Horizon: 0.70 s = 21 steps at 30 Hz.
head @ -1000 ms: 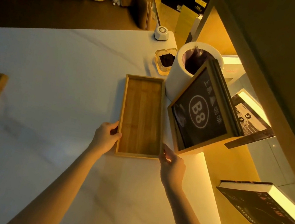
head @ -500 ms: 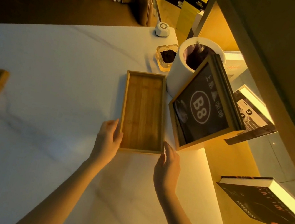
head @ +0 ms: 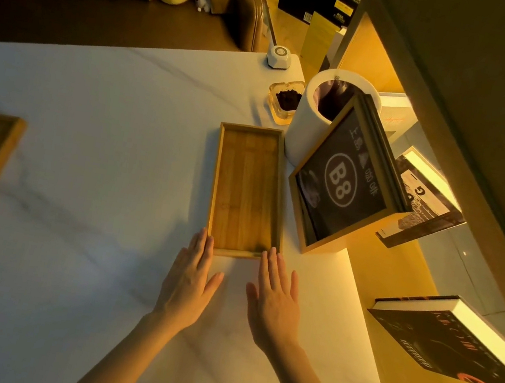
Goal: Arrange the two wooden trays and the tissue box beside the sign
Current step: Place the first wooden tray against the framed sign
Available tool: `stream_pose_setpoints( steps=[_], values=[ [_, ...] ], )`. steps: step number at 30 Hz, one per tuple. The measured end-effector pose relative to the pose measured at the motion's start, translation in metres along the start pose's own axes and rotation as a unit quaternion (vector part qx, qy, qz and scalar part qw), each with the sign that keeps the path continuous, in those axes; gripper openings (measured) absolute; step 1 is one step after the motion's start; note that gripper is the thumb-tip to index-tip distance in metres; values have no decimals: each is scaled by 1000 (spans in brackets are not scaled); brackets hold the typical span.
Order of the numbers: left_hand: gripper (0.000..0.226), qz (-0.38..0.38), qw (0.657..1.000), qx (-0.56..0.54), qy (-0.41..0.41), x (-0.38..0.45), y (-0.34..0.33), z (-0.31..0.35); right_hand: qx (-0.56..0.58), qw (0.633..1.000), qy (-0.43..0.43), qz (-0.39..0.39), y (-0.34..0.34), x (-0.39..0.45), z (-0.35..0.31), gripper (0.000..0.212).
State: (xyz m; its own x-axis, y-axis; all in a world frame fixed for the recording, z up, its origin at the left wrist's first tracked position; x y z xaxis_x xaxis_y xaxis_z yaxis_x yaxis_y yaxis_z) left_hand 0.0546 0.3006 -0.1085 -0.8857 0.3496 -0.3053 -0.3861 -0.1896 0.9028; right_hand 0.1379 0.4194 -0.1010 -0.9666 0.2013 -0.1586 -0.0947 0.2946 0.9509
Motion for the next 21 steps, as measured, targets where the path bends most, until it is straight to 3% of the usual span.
stream_pose_setpoints(
  steps=[8,13,21],
  values=[
    [70,-13,999,-32,-23,-6,-6,9,12,999,26,21,2,-2,6,74],
    [94,-14,999,-21,-40,-5,-10,13,14,1000,-6,20,3,-3,17,66],
    [89,-13,999,-27,-39,-8,-10,20,5,1000,-12,14,5,-4,25,64]
  ],
)
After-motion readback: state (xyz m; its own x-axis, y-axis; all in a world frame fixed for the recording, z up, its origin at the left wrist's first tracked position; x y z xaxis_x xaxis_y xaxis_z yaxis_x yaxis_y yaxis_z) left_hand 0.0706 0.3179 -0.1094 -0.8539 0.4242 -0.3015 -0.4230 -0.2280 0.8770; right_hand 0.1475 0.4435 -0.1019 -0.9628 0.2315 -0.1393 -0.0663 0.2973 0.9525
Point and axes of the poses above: each hand's wrist, its own x-axis towards the middle knuckle, its own y-axis out of the back of the hand, z = x × y, the point moved 9 cm from there along x, towards the middle knuckle, and after that the axes turned 14 degrees about y, right-handed, at the moved point
